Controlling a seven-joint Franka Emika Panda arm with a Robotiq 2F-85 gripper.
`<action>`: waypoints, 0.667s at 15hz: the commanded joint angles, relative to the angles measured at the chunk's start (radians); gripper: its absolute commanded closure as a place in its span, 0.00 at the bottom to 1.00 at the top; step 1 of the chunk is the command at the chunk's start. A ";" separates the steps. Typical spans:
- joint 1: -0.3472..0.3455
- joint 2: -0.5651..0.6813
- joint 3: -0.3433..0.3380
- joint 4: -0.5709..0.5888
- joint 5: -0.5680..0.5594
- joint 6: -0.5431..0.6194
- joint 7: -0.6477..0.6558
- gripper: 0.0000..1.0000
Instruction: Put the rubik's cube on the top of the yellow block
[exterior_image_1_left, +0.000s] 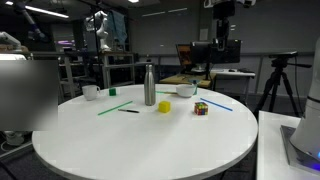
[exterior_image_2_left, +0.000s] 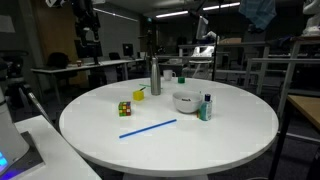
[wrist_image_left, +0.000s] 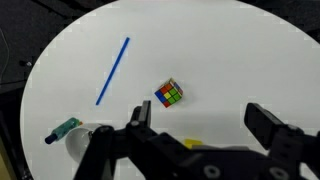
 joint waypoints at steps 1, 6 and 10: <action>0.000 0.027 -0.057 -0.034 -0.037 0.130 -0.077 0.00; -0.009 0.137 -0.141 -0.051 -0.014 0.312 -0.172 0.00; -0.004 0.289 -0.181 -0.020 0.010 0.393 -0.243 0.00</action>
